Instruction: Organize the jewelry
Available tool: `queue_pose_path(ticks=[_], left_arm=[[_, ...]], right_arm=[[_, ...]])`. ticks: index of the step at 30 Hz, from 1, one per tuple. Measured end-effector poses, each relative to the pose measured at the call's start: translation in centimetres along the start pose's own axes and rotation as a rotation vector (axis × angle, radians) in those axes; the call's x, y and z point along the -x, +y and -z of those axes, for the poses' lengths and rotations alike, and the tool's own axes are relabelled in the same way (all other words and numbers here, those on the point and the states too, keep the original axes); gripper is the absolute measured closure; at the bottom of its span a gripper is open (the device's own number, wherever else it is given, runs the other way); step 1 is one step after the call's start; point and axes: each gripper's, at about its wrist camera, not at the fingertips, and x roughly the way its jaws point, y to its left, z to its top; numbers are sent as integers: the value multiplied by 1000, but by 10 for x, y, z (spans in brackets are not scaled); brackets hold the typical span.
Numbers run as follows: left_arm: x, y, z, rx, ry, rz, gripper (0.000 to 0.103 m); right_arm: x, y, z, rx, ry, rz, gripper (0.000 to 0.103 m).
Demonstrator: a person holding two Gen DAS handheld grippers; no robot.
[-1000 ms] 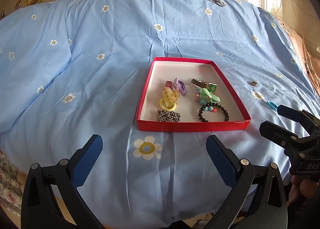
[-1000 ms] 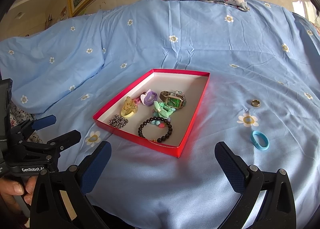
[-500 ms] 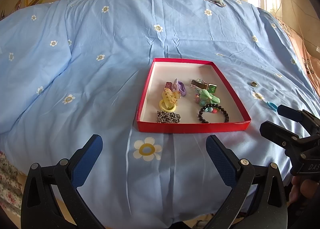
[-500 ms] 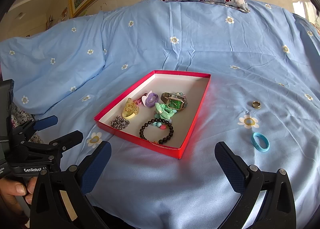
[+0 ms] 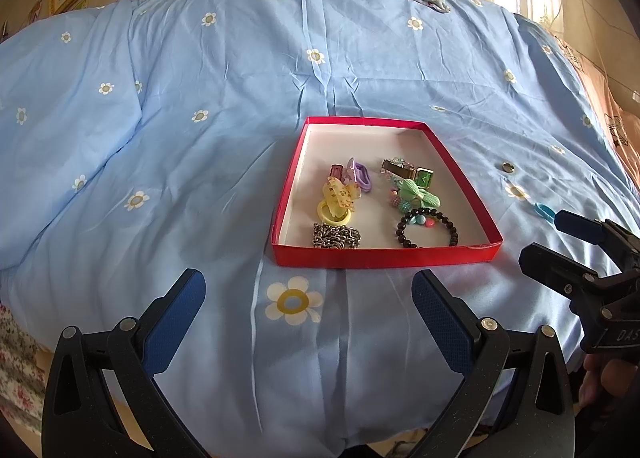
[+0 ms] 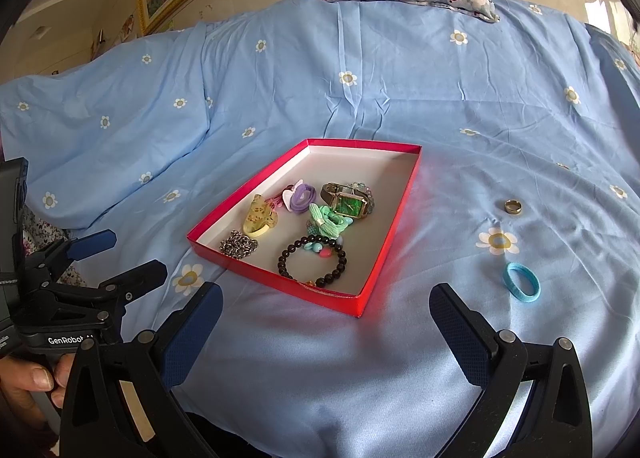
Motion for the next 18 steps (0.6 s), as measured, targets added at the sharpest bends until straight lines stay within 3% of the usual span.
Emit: queue_pose_path(ticks=[18], left_arm=[[-9, -2, -1, -5, 12, 6, 0]], right_arm=[[-2, -2, 0, -5, 1, -5, 0]])
